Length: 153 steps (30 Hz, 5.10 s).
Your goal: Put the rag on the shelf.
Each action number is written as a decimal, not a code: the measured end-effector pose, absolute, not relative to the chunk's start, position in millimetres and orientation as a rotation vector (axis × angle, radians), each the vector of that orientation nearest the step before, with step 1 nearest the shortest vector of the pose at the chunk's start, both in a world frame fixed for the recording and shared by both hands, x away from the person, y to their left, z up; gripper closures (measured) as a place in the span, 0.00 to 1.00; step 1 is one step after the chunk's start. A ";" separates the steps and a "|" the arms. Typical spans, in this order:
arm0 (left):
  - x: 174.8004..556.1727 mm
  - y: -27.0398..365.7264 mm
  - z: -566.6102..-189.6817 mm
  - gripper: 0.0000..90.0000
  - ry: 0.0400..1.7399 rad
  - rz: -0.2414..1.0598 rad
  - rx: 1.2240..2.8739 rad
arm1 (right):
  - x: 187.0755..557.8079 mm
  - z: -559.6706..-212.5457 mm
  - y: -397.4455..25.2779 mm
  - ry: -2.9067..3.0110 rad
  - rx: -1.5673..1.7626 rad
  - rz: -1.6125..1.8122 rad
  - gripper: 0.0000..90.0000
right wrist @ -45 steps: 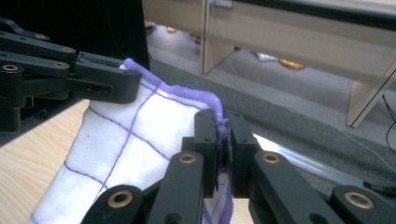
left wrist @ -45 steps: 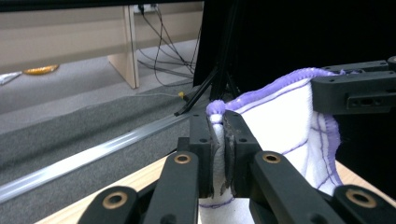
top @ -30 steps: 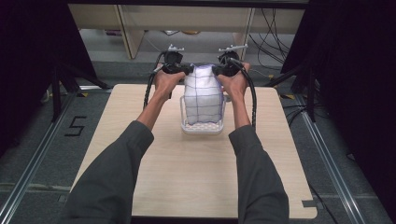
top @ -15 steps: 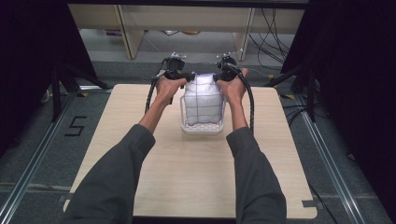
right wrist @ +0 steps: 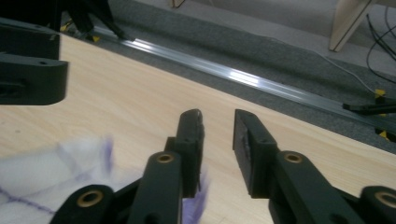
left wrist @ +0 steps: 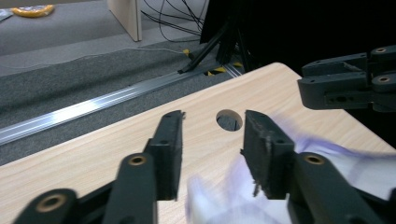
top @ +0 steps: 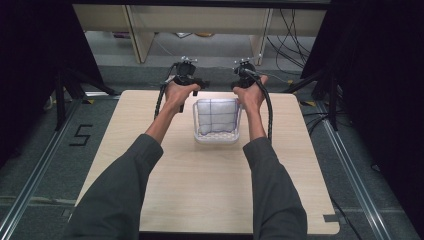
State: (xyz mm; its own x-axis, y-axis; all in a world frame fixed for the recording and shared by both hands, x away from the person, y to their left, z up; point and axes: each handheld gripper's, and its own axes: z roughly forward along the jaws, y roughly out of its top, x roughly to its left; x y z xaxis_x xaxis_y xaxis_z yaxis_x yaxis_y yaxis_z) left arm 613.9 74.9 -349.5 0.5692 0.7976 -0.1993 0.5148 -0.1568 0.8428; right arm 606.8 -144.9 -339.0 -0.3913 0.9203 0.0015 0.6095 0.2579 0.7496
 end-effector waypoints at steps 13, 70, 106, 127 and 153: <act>598.4 92.0 -343.9 0.57 1.083 0.329 1.816 | 598.1 -332.8 -153.8 2.054 1.417 0.971 0.65; 479.0 129.0 -340.5 0.22 0.852 0.208 1.866 | 499.4 -315.2 -172.7 2.139 1.263 1.266 0.24; 394.9 159.8 -401.7 0.17 0.748 0.188 1.895 | 432.2 -356.6 -175.1 2.151 1.153 1.298 0.24; 361.3 168.1 -453.1 0.17 0.756 0.183 1.931 | 393.6 -406.4 -169.2 2.248 1.163 1.311 0.23; 317.1 188.9 -498.7 0.17 0.803 0.201 1.958 | 337.8 -477.7 -169.4 2.340 1.179 1.234 0.19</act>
State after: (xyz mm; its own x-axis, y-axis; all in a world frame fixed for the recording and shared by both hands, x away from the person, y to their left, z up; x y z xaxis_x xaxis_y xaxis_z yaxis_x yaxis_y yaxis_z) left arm 317.1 188.9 -498.7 0.7687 0.6114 -0.1878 0.4507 -0.3094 0.8373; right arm 337.8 -169.4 -477.7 -0.6438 0.7513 0.1454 0.5444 0.3162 0.7769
